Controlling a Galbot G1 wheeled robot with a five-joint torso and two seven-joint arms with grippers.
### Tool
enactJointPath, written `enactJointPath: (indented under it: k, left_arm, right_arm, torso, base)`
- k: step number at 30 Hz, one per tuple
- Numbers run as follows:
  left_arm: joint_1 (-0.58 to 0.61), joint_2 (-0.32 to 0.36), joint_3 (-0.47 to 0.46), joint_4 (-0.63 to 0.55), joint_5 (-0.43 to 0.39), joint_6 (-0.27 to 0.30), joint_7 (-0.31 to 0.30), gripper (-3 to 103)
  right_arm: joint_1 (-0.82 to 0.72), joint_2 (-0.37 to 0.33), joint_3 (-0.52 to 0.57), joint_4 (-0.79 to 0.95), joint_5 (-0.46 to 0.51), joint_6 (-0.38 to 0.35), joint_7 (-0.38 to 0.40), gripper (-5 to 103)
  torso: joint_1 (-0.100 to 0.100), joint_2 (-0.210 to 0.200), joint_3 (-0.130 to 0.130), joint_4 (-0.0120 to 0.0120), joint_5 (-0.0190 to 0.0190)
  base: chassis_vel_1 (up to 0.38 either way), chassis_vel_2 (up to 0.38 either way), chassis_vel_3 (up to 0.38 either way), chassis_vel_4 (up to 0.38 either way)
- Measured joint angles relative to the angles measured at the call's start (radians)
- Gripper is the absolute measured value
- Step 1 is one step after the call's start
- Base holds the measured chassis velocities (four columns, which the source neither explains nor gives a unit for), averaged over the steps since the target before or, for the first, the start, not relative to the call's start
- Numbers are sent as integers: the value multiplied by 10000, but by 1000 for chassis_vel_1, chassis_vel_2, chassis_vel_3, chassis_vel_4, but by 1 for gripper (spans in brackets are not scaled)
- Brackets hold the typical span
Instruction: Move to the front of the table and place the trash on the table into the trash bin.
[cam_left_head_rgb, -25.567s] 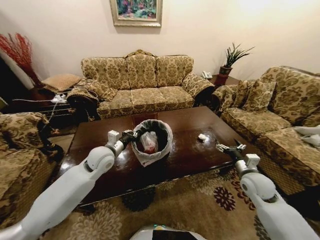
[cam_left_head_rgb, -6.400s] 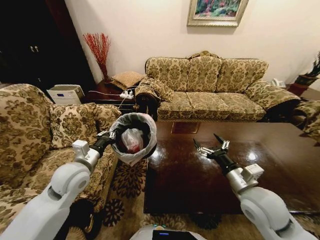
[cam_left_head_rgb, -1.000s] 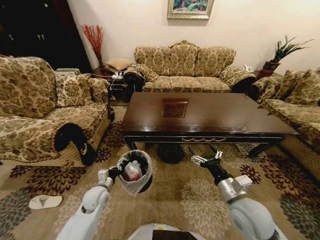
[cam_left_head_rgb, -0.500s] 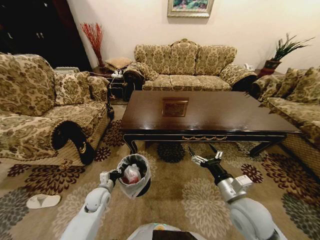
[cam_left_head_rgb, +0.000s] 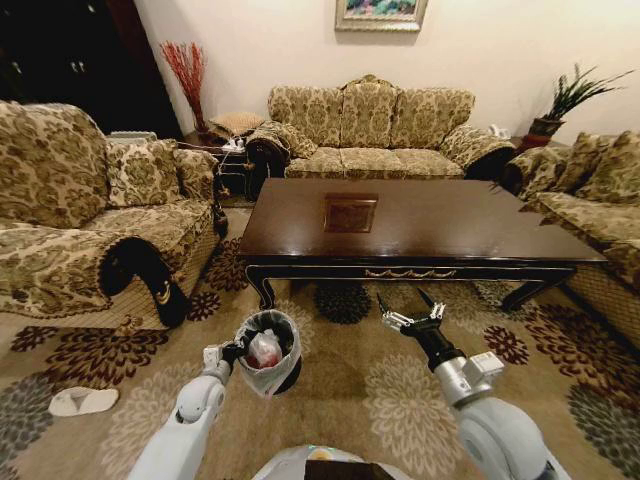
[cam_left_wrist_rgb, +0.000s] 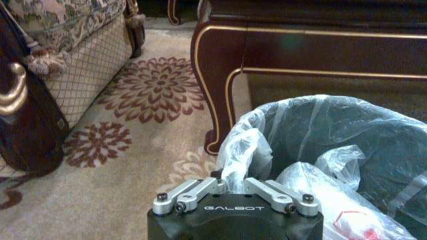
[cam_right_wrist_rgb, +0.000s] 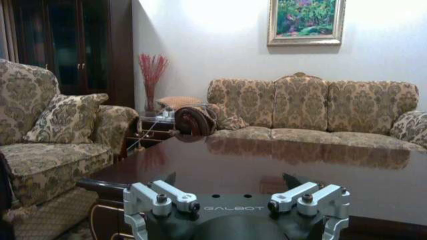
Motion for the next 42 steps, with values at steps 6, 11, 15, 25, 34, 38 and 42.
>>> enactJointPath:
  k: [6, 11, 15, 25, 34, 38, 42]
  left_arm:
    - [-147, -128, 48, 179, -67, 0, -235, 3]
    - [-175, -290, 46, 184, -156, 12, -396, 3]
    - [-179, -334, 81, 253, -110, 21, -414, 3]
    - [-180, -364, 125, 369, 8, 18, -426, 3]
    - [-240, -427, 124, 438, 27, -4, -384, 3]
    - [-263, -419, 123, 517, 70, -36, -372, 3]
    - [-290, -419, 133, 602, 82, -47, -368, 3]
  right_arm:
    - [-34, 34, -1, 0, -24, 2, -2, 100]
    - [-45, 52, -1, -9, -37, 9, -7, 100]
    - [-35, 81, -24, -36, -49, 31, -19, 100]
    - [-21, 113, -36, -70, -76, 97, -42, 100]
    - [9, 108, -54, -84, -77, 105, -81, 100]
    - [17, 105, -54, -95, -75, 126, -103, 100]
    - [20, 116, -53, -96, -74, 147, -112, 100]
  torso:
    - [-93, -230, -141, 0, 0]
    - [-166, -433, -268, -1, 0]
    - [-240, -617, -380, 0, 0]
    - [-394, -1014, -618, 0, 1]
    - [-531, -1362, -831, 0, 1]
    - [-594, -1519, -927, 0, 1]
    - [-657, -1696, -1040, -1, 0]
  base:
    - [0, 0, 0, 0]
    - [0, 0, 0, 0]
    - [0, 0, 0, 0]
    - [0, 0, 0, 0]
    - [0, 0, 0, 0]
    - [0, 0, 0, 0]
    - [0, 0, 0, 0]
